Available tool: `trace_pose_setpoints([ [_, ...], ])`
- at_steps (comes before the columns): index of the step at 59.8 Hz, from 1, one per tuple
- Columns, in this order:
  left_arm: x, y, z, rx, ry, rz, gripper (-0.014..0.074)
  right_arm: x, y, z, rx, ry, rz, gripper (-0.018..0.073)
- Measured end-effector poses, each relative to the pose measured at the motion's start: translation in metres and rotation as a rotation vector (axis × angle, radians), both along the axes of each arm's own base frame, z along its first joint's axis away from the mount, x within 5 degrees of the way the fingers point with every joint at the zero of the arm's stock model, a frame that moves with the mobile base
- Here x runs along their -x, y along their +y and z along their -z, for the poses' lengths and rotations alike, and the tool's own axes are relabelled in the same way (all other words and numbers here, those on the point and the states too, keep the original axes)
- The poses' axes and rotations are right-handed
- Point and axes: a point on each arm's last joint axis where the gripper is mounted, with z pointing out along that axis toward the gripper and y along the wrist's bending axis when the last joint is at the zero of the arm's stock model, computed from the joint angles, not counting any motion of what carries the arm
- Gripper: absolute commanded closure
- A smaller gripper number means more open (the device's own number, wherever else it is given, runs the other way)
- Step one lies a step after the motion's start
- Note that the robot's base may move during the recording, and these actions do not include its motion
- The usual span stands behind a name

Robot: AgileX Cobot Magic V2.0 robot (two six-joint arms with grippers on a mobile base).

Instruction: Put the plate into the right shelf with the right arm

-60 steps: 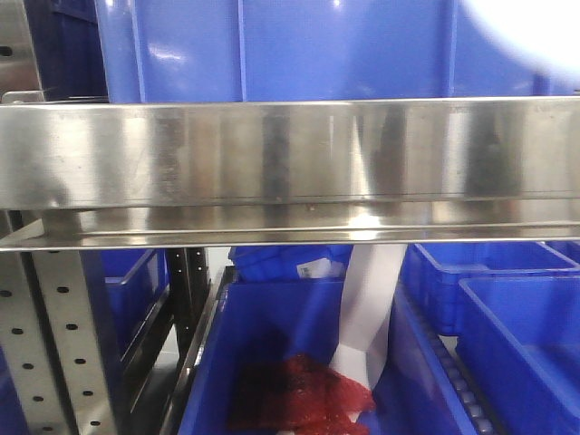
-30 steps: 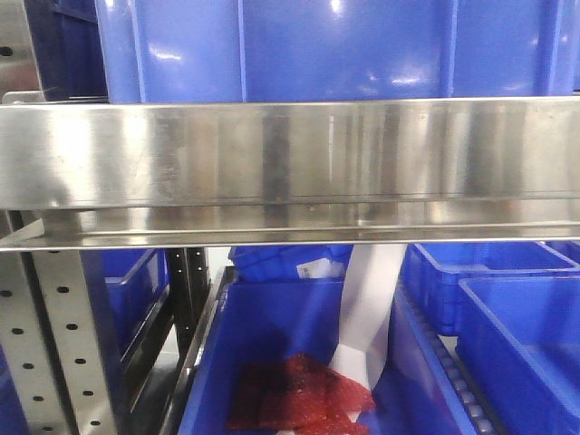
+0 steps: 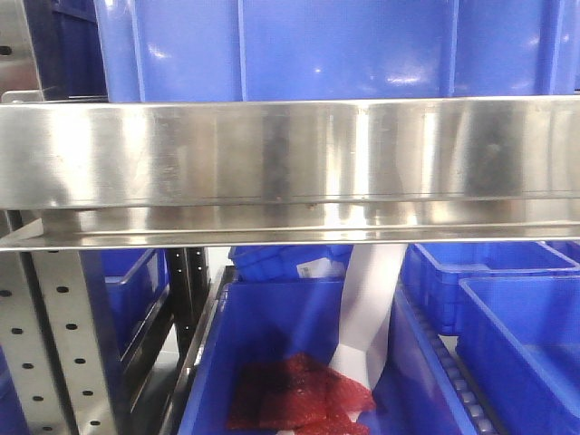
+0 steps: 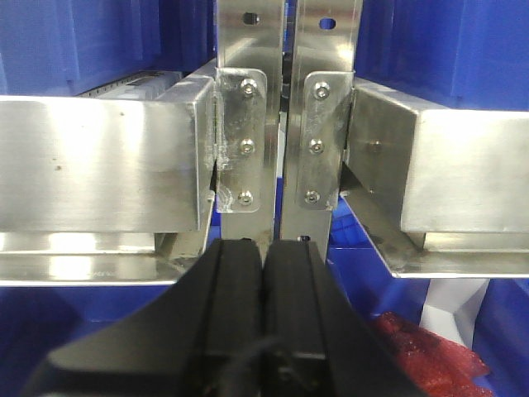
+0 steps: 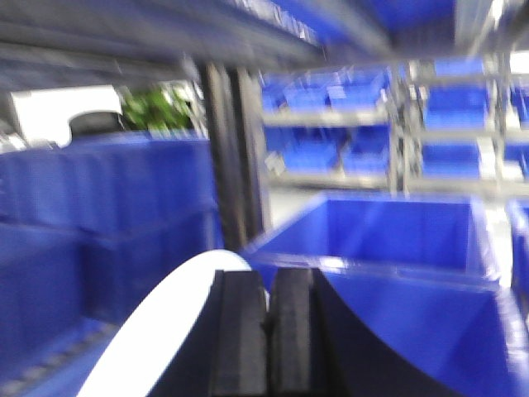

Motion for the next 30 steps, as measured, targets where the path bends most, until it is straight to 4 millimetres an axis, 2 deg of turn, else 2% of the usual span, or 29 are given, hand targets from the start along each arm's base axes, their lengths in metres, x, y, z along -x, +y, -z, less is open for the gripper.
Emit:
trace_pose_setpoints([
  [9,0.0,0.0,0.0,0.0,0.0,0.0,0.0643,-0.029,0.012,0.02,0.021,0.047,0.001,0.047],
  [16,0.0,0.0,0.0,0.0,0.0,0.0,0.0643,-0.039,0.016,0.032,0.036,0.079,-0.004,0.03],
  [21,0.0,0.0,0.0,0.0,0.0,0.0,0.0643,-0.041,0.018,0.036,0.043,0.095,-0.018,0.0092],
  [25,0.0,0.0,0.0,0.0,0.0,0.0,0.0643,-0.041,0.019,0.036,0.045,0.1,-0.024,-0.0037],
  [28,0.0,0.0,0.0,0.0,0.0,0.0,0.0643,-0.041,0.019,0.036,0.045,0.1,-0.025,-0.0074],
  [30,0.0,0.0,0.0,0.0,0.0,0.0,0.0643,-0.041,0.019,0.035,0.045,0.098,-0.025,-0.0064],
])
